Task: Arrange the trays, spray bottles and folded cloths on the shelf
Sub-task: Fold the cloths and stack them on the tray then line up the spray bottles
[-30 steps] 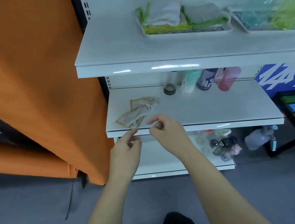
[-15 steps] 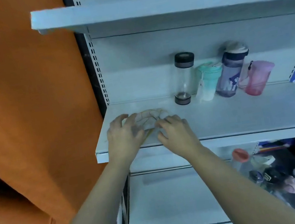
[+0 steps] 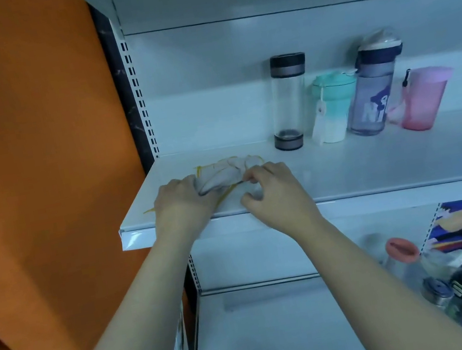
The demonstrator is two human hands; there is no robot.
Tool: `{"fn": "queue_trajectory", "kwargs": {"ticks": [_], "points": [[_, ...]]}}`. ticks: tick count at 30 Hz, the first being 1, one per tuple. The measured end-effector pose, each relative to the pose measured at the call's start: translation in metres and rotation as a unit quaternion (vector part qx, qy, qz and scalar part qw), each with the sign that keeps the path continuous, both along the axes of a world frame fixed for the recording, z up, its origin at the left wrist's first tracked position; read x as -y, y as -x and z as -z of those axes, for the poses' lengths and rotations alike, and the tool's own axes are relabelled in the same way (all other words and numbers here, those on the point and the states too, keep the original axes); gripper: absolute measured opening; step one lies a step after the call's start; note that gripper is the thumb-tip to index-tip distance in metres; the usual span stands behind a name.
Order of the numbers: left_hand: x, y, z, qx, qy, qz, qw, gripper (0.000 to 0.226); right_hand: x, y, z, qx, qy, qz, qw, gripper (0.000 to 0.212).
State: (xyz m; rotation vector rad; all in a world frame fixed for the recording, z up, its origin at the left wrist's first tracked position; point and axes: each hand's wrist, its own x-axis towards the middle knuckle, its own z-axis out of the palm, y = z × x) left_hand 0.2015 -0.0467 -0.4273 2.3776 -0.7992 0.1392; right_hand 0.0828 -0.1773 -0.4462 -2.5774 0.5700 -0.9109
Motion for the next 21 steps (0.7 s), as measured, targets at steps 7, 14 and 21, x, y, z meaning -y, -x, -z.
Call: {"fn": "queue_trajectory", "kwargs": {"ticks": [7,14,21], "points": [[-0.011,0.006,0.010,0.086,0.061,0.036,0.994,0.046,-0.005,0.008,-0.003,0.010,-0.007,-0.023,1.000,0.031],[-0.035,0.047,-0.060,-0.162,0.216,0.059,0.961,0.074,-0.051,0.026,-0.056,0.015,-0.051,-0.152,0.987,0.026],[-0.088,0.102,-0.195,-0.312,0.281,0.088,0.903,0.041,-0.113,0.072,-0.187,0.034,-0.151,-0.165,0.974,0.032]]}}
